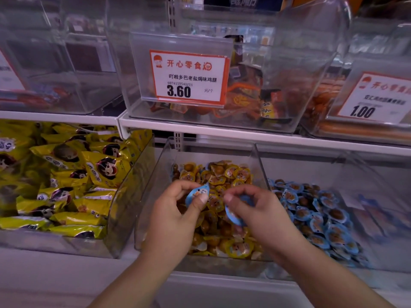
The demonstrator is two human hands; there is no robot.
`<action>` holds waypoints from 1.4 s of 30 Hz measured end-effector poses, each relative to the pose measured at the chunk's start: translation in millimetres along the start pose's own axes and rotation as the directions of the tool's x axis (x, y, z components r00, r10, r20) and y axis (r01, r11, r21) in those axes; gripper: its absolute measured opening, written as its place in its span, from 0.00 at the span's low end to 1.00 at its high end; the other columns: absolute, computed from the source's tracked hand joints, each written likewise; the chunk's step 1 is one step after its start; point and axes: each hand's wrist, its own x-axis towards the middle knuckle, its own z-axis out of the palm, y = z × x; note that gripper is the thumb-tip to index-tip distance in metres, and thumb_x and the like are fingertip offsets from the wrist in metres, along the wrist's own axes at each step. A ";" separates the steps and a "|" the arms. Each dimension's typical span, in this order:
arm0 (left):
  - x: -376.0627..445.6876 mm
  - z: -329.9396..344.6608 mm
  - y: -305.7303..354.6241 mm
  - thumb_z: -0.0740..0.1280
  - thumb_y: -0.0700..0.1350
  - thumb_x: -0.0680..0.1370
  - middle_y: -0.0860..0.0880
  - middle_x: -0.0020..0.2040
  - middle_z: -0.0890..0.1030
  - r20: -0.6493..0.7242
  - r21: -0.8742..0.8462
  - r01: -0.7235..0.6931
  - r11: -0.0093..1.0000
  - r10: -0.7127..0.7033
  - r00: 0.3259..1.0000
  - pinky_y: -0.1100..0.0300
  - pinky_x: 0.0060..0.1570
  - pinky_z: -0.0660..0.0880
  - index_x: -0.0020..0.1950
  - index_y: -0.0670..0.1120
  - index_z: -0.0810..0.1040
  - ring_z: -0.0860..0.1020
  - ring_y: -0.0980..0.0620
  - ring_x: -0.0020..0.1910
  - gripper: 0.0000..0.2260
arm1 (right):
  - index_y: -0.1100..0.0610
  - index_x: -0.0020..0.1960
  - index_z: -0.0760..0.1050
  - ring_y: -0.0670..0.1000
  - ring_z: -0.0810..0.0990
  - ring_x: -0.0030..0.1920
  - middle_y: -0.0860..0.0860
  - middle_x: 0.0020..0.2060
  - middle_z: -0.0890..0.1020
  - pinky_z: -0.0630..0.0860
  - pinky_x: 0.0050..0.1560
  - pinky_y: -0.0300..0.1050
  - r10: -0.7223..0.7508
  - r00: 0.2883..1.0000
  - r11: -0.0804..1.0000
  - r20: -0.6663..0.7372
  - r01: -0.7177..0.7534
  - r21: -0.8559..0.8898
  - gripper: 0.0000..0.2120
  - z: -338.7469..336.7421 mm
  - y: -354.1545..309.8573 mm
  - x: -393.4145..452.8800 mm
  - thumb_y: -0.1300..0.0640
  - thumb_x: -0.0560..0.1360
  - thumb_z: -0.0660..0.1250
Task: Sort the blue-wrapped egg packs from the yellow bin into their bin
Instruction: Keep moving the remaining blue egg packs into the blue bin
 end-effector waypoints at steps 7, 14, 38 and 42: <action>-14.3 37.8 23.2 0.63 0.59 0.81 0.63 0.60 0.80 0.032 -0.038 -0.057 0.998 0.059 0.998 0.57 0.59 0.77 0.60 0.67 0.78 0.77 0.63 0.62 0.10 | 0.62 0.62 0.79 0.52 0.82 0.44 0.57 0.49 0.83 0.76 0.37 0.43 0.176 0.889 0.696 0.422 -0.416 0.585 0.22 7.3 -22.8 -9.6 0.45 0.78 0.67; -3.6 36.3 13.0 0.48 0.69 0.80 0.70 0.76 0.60 0.288 0.147 -0.232 0.962 0.183 0.940 0.68 0.72 0.55 0.76 0.69 0.58 0.55 0.70 0.75 0.23 | 0.61 0.51 0.80 0.49 0.72 0.26 0.53 0.32 0.78 0.62 0.20 0.36 -0.049 0.997 0.951 -0.053 0.063 0.302 0.09 -43.9 -29.3 6.5 0.57 0.81 0.64; -42.3 -101.5 -10.7 0.64 0.33 0.80 0.50 0.52 0.80 -0.248 0.202 0.056 0.978 -0.004 0.969 0.72 0.45 0.72 0.57 0.59 0.78 0.79 0.63 0.48 0.19 | 0.52 0.61 0.82 0.46 0.78 0.62 0.46 0.58 0.83 0.71 0.66 0.43 -0.368 0.719 0.607 0.590 0.667 -0.433 0.15 33.6 -15.6 -17.7 0.64 0.80 0.63; -49.9 -98.6 -21.1 0.65 0.41 0.81 0.54 0.61 0.77 -0.091 0.250 0.081 0.965 -0.060 0.994 0.61 0.54 0.76 0.66 0.60 0.73 0.77 0.64 0.54 0.18 | 0.50 0.69 0.76 0.44 0.61 0.76 0.43 0.71 0.73 0.51 0.78 0.48 -0.145 0.621 0.541 0.770 0.702 -0.464 0.16 80.7 -2.9 -8.1 0.54 0.85 0.56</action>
